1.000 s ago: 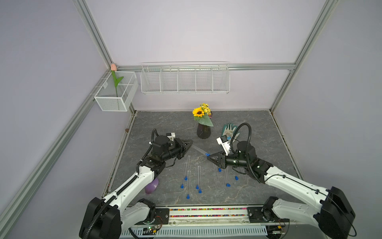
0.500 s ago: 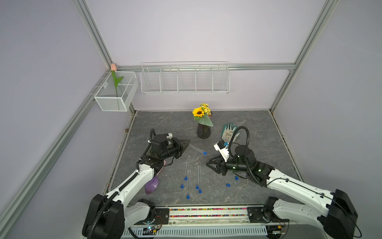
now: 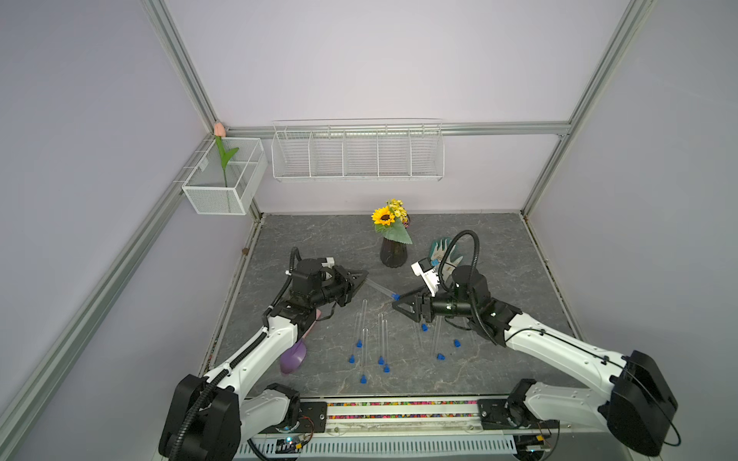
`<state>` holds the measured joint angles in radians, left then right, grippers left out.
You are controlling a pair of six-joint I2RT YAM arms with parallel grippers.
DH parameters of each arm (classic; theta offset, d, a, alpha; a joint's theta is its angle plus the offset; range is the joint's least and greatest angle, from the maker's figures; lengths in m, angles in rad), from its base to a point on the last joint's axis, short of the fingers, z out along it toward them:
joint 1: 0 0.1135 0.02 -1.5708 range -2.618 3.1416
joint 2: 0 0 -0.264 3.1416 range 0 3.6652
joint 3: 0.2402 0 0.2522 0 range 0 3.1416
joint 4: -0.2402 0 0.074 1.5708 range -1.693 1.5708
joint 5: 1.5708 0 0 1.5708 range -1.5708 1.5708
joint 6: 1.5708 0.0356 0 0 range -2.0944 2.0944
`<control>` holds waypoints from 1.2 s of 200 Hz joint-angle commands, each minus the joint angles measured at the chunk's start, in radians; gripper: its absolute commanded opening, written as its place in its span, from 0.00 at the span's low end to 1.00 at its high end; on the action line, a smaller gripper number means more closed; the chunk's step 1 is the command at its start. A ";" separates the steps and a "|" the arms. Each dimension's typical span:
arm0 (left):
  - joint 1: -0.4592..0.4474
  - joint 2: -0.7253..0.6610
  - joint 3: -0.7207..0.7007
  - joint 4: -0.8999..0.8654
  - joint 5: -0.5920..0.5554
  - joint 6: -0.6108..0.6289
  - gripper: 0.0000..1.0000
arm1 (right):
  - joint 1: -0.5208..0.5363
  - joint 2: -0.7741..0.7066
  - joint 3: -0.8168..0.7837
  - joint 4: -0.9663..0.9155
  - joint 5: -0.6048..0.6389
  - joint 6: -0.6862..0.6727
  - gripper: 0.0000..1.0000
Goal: Remove stoppers from test tubes
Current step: Open the stopper on the test tube.
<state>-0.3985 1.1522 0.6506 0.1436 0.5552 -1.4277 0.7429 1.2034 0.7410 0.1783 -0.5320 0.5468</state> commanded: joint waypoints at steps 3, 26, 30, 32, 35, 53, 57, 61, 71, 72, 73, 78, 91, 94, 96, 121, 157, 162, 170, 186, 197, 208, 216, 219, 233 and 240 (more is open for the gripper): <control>0.004 -0.001 0.026 -0.001 0.010 0.004 0.00 | 0.002 0.015 0.037 0.014 -0.031 0.012 0.58; 0.004 -0.002 0.026 0.001 0.013 0.002 0.00 | 0.003 0.037 0.049 0.005 -0.025 0.011 0.54; 0.003 -0.003 0.029 -0.001 0.012 0.001 0.00 | 0.002 0.042 0.050 0.006 -0.026 0.012 0.53; 0.004 -0.004 0.029 -0.001 0.012 0.002 0.00 | 0.003 0.043 0.050 0.008 -0.026 0.013 0.53; 0.004 -0.004 0.029 -0.002 0.012 0.003 0.00 | 0.003 0.045 0.051 0.008 -0.025 0.013 0.52; 0.004 -0.004 0.029 -0.004 0.013 0.003 0.00 | 0.003 0.051 0.050 0.021 -0.017 0.019 0.48; 0.003 -0.006 0.029 -0.004 0.014 0.003 0.00 | 0.003 0.053 0.050 0.022 -0.015 0.019 0.47; 0.004 -0.004 0.028 -0.004 0.014 0.003 0.00 | 0.003 0.054 0.052 0.021 -0.012 0.018 0.46; 0.003 -0.002 0.027 -0.004 0.014 0.003 0.00 | 0.003 0.056 0.052 0.020 -0.005 0.017 0.44; 0.004 -0.001 0.027 -0.004 0.014 0.003 0.00 | 0.002 0.056 0.052 0.021 -0.005 0.017 0.44; 0.003 -0.001 0.027 -0.004 0.014 0.003 0.00 | 0.002 0.056 0.052 0.021 -0.005 0.016 0.44; 0.003 0.000 0.027 -0.004 0.014 0.003 0.00 | 0.002 0.056 0.052 0.020 -0.001 0.015 0.43; 0.003 0.001 0.027 -0.004 0.015 0.003 0.00 | 0.003 0.056 0.052 0.020 0.005 0.016 0.40; 0.004 0.002 0.027 -0.004 0.014 0.003 0.00 | 0.002 0.056 0.052 0.020 0.005 0.016 0.39; 0.004 0.003 0.026 -0.004 0.014 0.003 0.00 | 0.002 0.056 0.052 0.020 0.006 0.015 0.39; 0.004 0.006 0.027 -0.004 0.013 0.003 0.00 | 0.002 0.055 0.051 0.018 0.007 0.014 0.32; 0.004 0.006 0.027 -0.008 0.006 0.003 0.00 | 0.002 0.051 0.043 0.013 0.010 0.013 0.22; 0.006 0.006 0.027 -0.009 0.005 0.004 0.00 | 0.002 0.050 0.041 0.012 0.011 0.012 0.20; 0.005 0.007 0.027 -0.010 0.005 0.004 0.00 | 0.002 0.049 0.040 0.012 0.011 0.013 0.17; 0.008 0.006 0.030 -0.014 0.003 0.007 0.00 | 0.003 0.044 0.037 0.005 0.013 0.008 0.15; 0.010 0.006 0.033 -0.021 0.002 0.010 0.00 | 0.003 0.041 0.034 -0.004 0.019 0.000 0.13; 0.013 0.006 0.035 -0.026 0.000 0.015 0.00 | 0.003 0.035 0.034 -0.015 0.025 -0.011 0.11; 0.014 0.009 0.039 -0.034 0.000 0.019 0.00 | 0.004 0.031 0.034 -0.024 0.032 -0.023 0.10; 0.014 0.008 0.040 -0.036 -0.001 0.021 0.00 | 0.005 0.028 0.033 -0.026 0.034 -0.029 0.10; 0.015 0.013 0.043 -0.042 -0.001 0.024 0.00 | 0.015 0.017 0.034 -0.039 0.049 -0.064 0.10; 0.014 0.014 0.044 -0.042 -0.001 0.024 0.00 | 0.024 0.011 0.033 -0.051 0.066 -0.089 0.10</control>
<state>-0.3935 1.1534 0.6609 0.1219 0.5747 -1.4162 0.7433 1.2537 0.7670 0.1505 -0.4892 0.5377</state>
